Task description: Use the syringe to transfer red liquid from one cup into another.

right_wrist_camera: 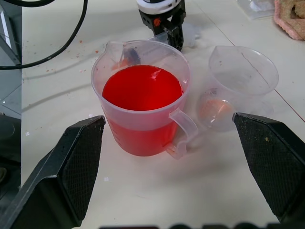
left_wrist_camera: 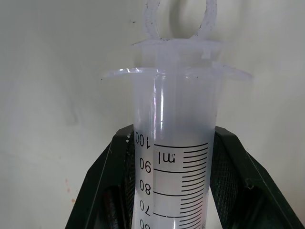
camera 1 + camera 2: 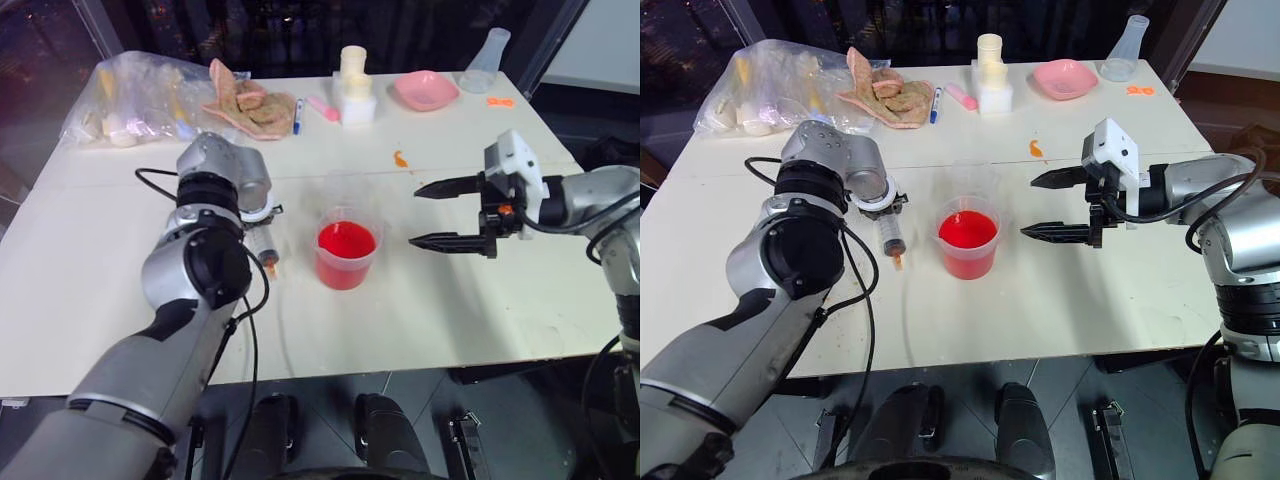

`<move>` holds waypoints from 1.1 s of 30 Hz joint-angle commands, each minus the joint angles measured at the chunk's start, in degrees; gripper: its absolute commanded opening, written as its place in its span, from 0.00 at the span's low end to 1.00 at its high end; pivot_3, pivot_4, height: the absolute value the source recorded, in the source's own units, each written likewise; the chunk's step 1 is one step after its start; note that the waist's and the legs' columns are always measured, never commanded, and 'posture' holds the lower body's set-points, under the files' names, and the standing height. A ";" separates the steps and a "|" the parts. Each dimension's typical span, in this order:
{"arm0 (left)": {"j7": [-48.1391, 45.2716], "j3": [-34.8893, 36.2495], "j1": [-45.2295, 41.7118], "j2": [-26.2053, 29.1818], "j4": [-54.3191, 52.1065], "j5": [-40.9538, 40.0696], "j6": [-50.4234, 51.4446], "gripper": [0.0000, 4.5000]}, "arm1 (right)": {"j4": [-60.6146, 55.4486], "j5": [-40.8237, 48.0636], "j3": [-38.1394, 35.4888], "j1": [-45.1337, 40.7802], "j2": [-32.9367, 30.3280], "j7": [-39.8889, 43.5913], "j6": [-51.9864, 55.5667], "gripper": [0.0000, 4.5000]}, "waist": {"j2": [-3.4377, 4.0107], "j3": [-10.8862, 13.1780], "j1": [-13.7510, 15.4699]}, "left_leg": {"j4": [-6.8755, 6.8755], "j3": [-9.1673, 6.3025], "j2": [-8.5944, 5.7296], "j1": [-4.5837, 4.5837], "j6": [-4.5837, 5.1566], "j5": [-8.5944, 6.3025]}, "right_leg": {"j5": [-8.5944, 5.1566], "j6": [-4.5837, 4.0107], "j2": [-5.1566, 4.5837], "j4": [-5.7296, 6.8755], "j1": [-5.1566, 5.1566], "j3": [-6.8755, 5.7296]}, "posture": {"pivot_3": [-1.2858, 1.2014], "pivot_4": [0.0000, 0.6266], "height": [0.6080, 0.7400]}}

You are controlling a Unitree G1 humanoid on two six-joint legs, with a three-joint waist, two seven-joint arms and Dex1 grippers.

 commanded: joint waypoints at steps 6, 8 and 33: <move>-30.91 -18.14 1.84 11.26 -31.93 -8.83 3.33 0.34 | -2.05 0.87 -2.88 -0.06 -0.34 -1.80 -0.51 1.00 | -0.06 0.05 -0.42 | -0.06 0.00 0.03 -0.10 -0.02 0.00 | 0.00 -0.01 0.01 -0.02 -0.13 0.01 | 0.52 0.24 1.00; -35.70 -18.44 3.02 12.66 -36.80 -10.34 -0.84 0.34 | -2.01 1.00 -3.29 -0.01 0.14 -2.73 -0.57 1.00 | -0.05 0.04 -0.20 | -0.08 -0.01 0.04 -0.10 -0.03 0.00 | 0.00 -0.01 0.00 -0.06 -0.13 0.02 | 0.52 0.24 1.00; -87.55 -38.94 29.35 9.47 -67.54 -29.27 -26.89 0.34 | -4.82 24.45 -18.70 -6.40 11.56 -25.82 20.31 1.00 | 0.00 0.01 -0.09 | 0.01 0.00 0.08 -0.10 0.36 -0.15 | 0.03 -0.09 0.06 -0.14 -0.03 0.08 | 0.52 0.24 1.00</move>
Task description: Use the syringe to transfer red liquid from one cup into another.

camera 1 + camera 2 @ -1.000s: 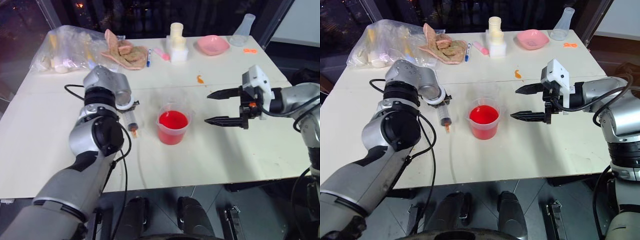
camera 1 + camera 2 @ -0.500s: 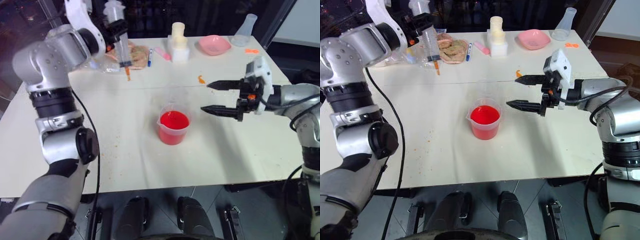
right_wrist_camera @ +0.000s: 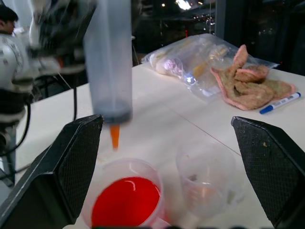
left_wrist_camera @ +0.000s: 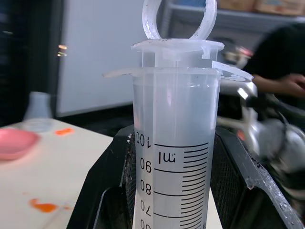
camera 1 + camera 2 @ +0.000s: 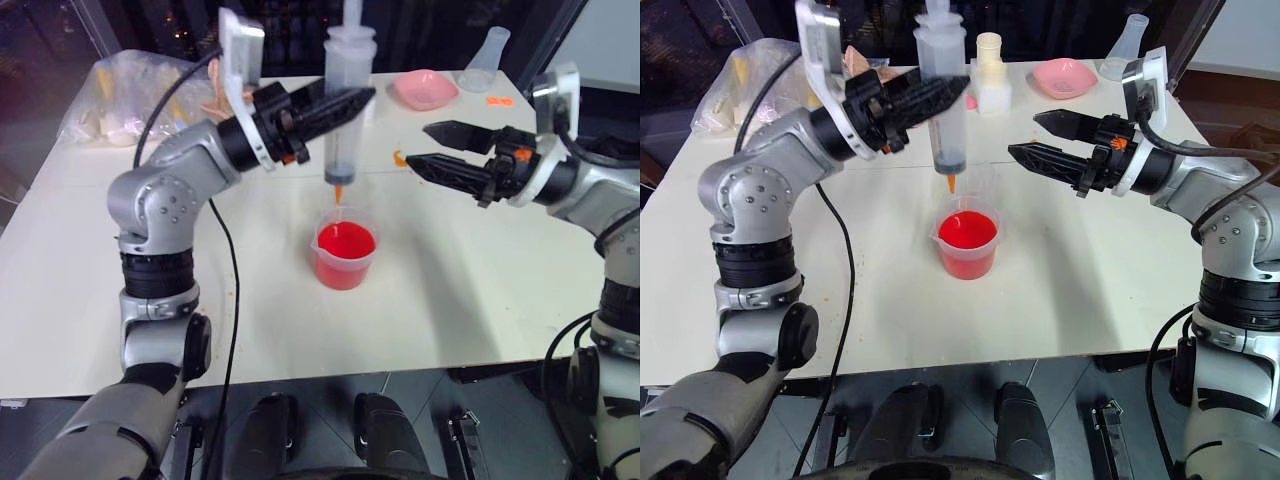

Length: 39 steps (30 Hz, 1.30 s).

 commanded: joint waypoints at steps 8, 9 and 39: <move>-6.88 -8.77 6.74 0.97 -1.37 5.03 -10.36 0.34 | -1.94 14.35 -6.59 -4.97 -1.28 -5.53 8.99 1.00 | 0.01 -0.01 0.04 | 0.01 0.00 0.01 0.00 0.18 -0.09 | 0.00 -0.01 0.01 -0.02 0.01 0.01 | 0.52 0.24 1.00; -7.36 -9.45 7.25 1.06 -1.16 5.91 -11.61 0.34 | -2.13 14.70 -6.40 -4.88 -1.73 -5.38 9.35 1.00 | 0.02 -0.01 0.04 | 0.01 0.01 0.01 0.00 0.19 -0.10 | 0.00 -0.02 0.00 -0.02 0.01 0.01 | 0.52 0.24 1.00; -7.26 -12.84 12.49 -5.00 7.31 14.71 -27.30 0.34 | -7.26 25.35 -2.59 -1.59 -1.39 -10.54 13.21 1.00 | 0.03 -0.01 0.14 | 0.06 0.02 0.02 0.00 0.33 -0.15 | 0.00 -0.01 -0.01 -0.06 0.06 0.00 | 0.52 0.24 1.00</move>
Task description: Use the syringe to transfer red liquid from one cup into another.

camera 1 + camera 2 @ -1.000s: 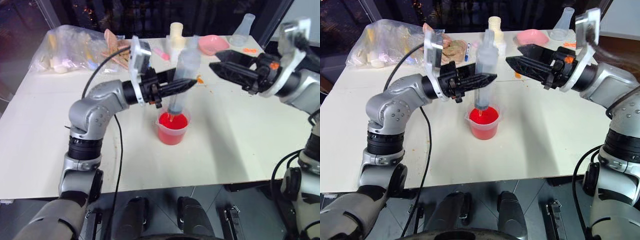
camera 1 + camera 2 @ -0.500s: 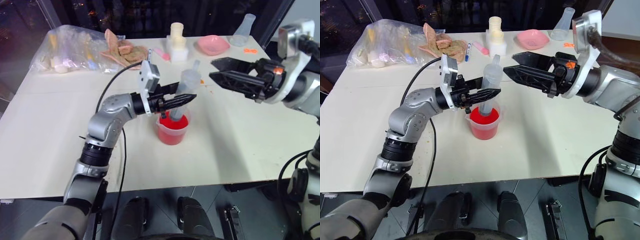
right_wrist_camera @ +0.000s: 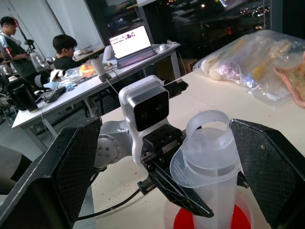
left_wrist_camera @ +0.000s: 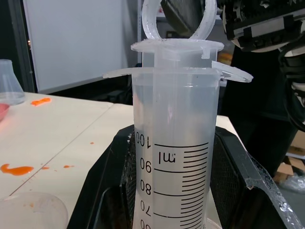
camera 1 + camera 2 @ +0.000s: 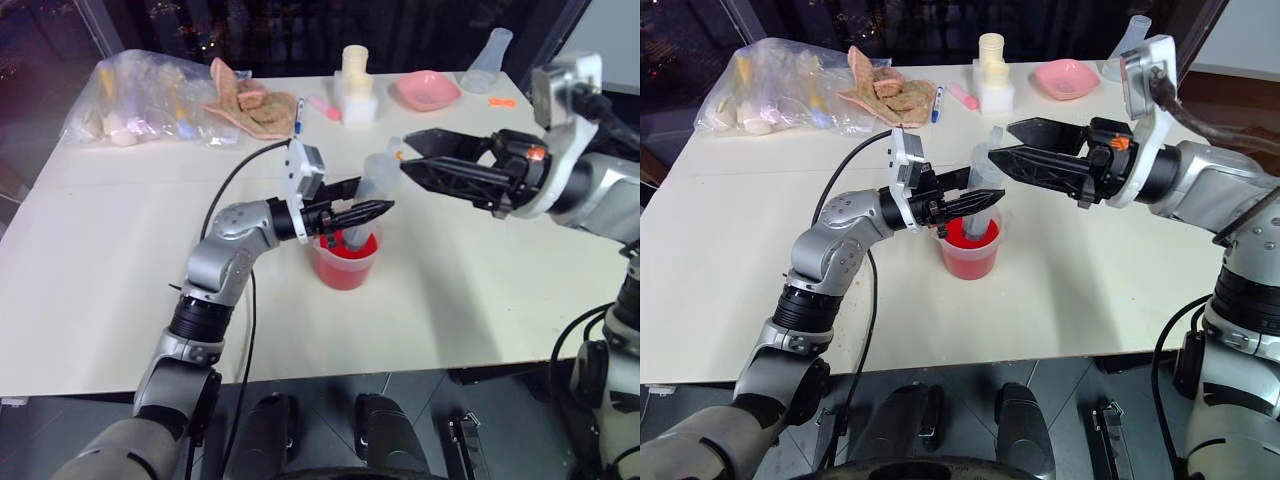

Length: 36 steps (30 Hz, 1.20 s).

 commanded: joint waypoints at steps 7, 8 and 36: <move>0.41 0.51 0.05 -0.56 -1.13 -0.26 -1.24 0.34 | -3.01 5.52 0.65 0.03 0.89 -3.10 0.06 1.00 | 0.00 0.00 -0.01 | 0.00 0.00 0.00 0.00 0.00 0.00 | 0.00 0.00 0.00 0.00 0.00 0.00 | 0.52 0.24 1.00; 0.38 0.37 0.09 -0.59 -1.21 -0.18 -1.27 0.34 | -3.11 5.92 0.76 -0.01 0.92 -3.33 0.06 1.00 | 0.00 0.00 -0.01 | 0.00 0.00 0.00 0.00 0.00 0.00 | 0.00 0.00 0.00 0.00 0.00 0.00 | 0.52 0.24 1.00; -2.38 -1.74 2.37 0.54 -2.54 0.27 -0.83 0.34 | 2.75 -3.72 6.20 -6.46 5.21 1.70 -5.11 0.01 | 0.00 0.00 -0.06 | 0.00 0.00 0.00 0.00 0.02 -0.01 | 0.00 0.00 0.01 -0.02 0.00 0.00 | 0.52 0.24 1.00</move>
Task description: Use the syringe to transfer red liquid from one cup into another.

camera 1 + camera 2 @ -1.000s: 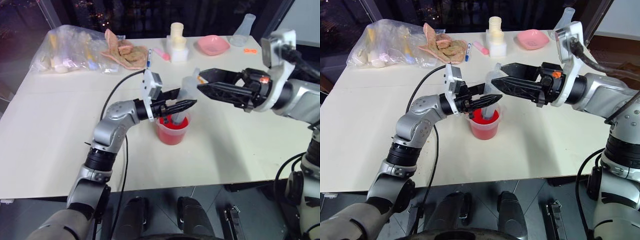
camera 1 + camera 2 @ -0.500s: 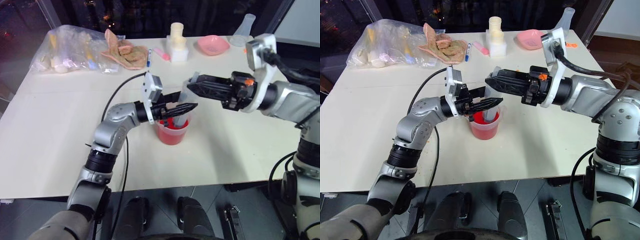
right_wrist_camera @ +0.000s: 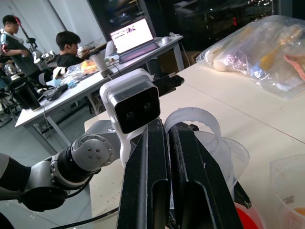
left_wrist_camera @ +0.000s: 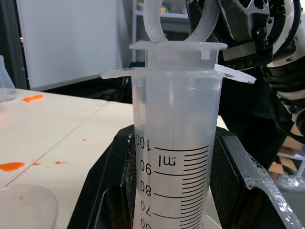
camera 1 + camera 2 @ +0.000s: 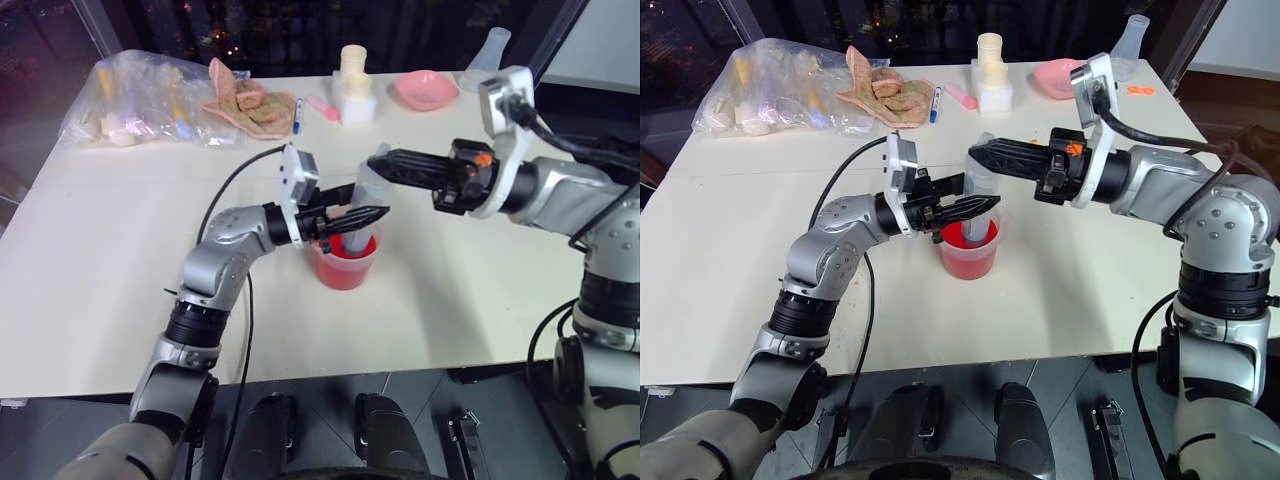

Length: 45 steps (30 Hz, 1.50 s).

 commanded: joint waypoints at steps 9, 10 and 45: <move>-0.40 -3.00 2.18 0.04 -2.37 1.03 -0.73 0.34 | -0.17 1.54 -2.61 -5.70 1.08 1.23 -1.62 0.01 | 0.00 0.00 0.02 | 0.00 0.00 0.00 0.00 0.01 -0.01 | 0.00 0.00 -0.02 -0.02 0.00 0.00 | 0.52 0.24 1.00; -0.43 -3.19 2.34 0.08 -2.40 1.24 -0.85 0.34 | 0.05 1.50 -2.68 -5.92 1.16 1.28 -1.73 0.01 | 0.00 0.00 0.02 | -0.01 0.00 0.00 0.00 0.01 -0.01 | 0.00 0.00 -0.02 -0.02 0.00 0.00 | 0.52 0.24 1.00; 0.91 -2.17 0.46 -0.60 -3.00 0.16 0.25 0.34 | 1.39 4.58 -5.15 -7.46 2.57 -0.60 -0.41 0.01 | 0.01 0.01 0.02 | -0.03 0.00 0.00 -0.01 0.03 -0.02 | 0.00 -0.01 -0.04 -0.07 0.00 0.00 | 0.52 0.24 1.00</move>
